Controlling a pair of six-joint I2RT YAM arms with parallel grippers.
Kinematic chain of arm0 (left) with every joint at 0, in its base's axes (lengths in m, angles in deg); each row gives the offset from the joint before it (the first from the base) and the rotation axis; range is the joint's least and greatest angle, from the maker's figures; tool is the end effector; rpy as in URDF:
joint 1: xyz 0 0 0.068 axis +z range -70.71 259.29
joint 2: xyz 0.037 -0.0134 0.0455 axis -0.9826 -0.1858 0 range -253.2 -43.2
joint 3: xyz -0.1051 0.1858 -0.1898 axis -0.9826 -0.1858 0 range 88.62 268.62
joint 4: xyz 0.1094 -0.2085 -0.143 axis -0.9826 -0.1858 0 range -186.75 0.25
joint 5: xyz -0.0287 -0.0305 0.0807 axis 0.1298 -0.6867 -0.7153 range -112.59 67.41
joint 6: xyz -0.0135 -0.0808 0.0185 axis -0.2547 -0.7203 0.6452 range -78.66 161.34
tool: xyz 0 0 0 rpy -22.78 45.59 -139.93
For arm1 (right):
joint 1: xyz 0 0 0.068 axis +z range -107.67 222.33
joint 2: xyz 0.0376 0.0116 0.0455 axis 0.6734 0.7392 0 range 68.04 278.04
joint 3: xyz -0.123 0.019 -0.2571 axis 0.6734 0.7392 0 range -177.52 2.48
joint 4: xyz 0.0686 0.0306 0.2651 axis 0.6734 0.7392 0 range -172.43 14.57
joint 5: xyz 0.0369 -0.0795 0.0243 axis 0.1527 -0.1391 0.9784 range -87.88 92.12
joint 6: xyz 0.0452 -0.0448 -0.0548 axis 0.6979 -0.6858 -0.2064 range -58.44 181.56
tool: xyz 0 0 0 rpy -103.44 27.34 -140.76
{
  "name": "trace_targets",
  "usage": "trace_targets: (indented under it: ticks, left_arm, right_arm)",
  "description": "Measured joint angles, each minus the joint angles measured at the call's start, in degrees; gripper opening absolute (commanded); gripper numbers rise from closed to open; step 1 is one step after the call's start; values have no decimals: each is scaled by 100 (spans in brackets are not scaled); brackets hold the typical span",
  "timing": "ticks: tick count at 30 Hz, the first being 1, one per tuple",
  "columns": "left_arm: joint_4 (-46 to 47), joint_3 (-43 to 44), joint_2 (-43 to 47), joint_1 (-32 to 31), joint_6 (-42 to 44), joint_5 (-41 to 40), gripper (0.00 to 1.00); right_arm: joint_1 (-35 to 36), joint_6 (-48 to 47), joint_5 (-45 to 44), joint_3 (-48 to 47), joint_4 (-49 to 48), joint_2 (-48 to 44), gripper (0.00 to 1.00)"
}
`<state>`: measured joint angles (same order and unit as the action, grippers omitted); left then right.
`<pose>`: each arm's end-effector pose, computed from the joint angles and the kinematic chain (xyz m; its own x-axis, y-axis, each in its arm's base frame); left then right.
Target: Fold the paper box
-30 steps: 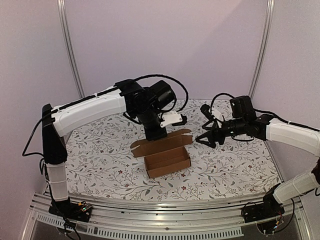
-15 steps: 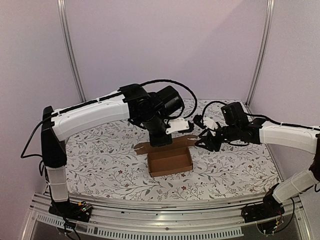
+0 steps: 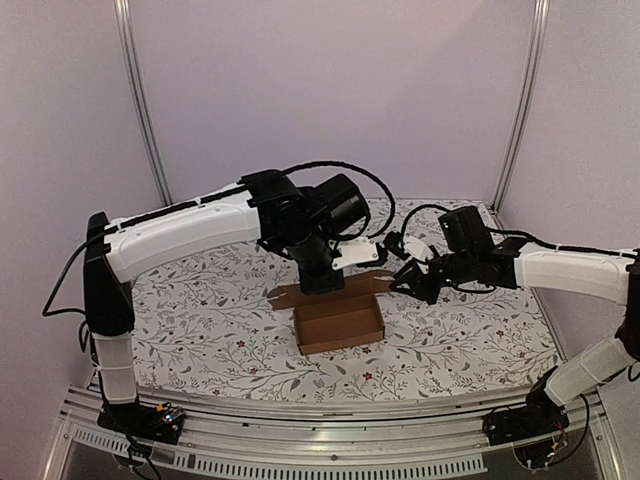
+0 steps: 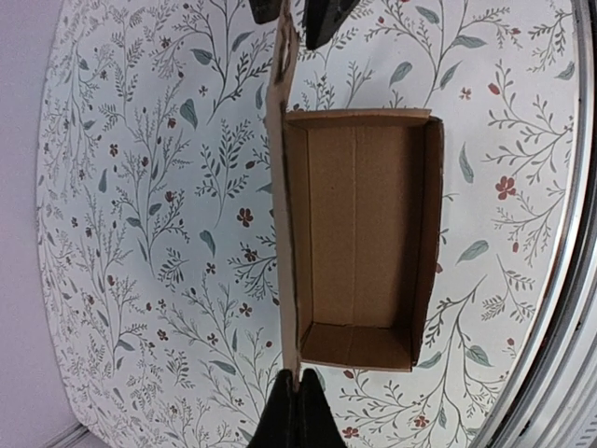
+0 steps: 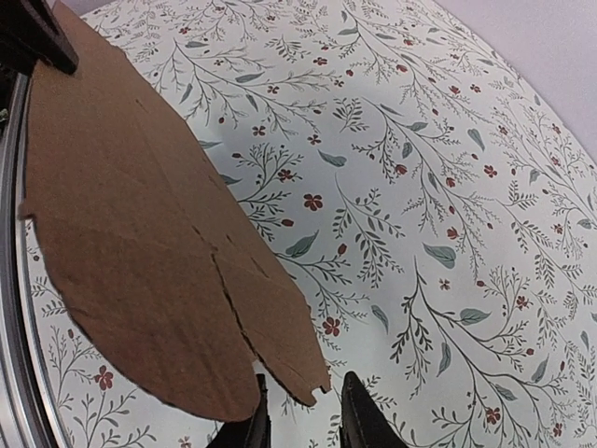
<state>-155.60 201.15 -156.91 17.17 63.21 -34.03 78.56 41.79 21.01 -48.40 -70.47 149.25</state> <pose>0.2231 -0.3907 0.2875 -0.0904 0.9515 -0.2941 0.9308 0.1857 0.3148 0.2590 0.2194 0.2113 -0.2565 -0.5846 -0.7697 -0.8916 0.4505 -0.0451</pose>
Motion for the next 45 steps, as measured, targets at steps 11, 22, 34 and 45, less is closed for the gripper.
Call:
trace_targets:
  ticks: [11,22,34,45]
  left_arm:
    - [0,-2,-26,-2,0,2,0]
    - [81,-85,-28,-2,-160,-107,32]
    - [817,-1246,713,105,-1250,-634,85]
    - [1825,-3178,2852,769,-2671,-522,99]
  right_arm:
    - [149,-20,15,0,-4,24,10]
    - [240,-46,48,28,-2,52,0]
    - [304,-44,-42,409,103,-352,0]
    - [363,2,-85,450,225,-570,0]
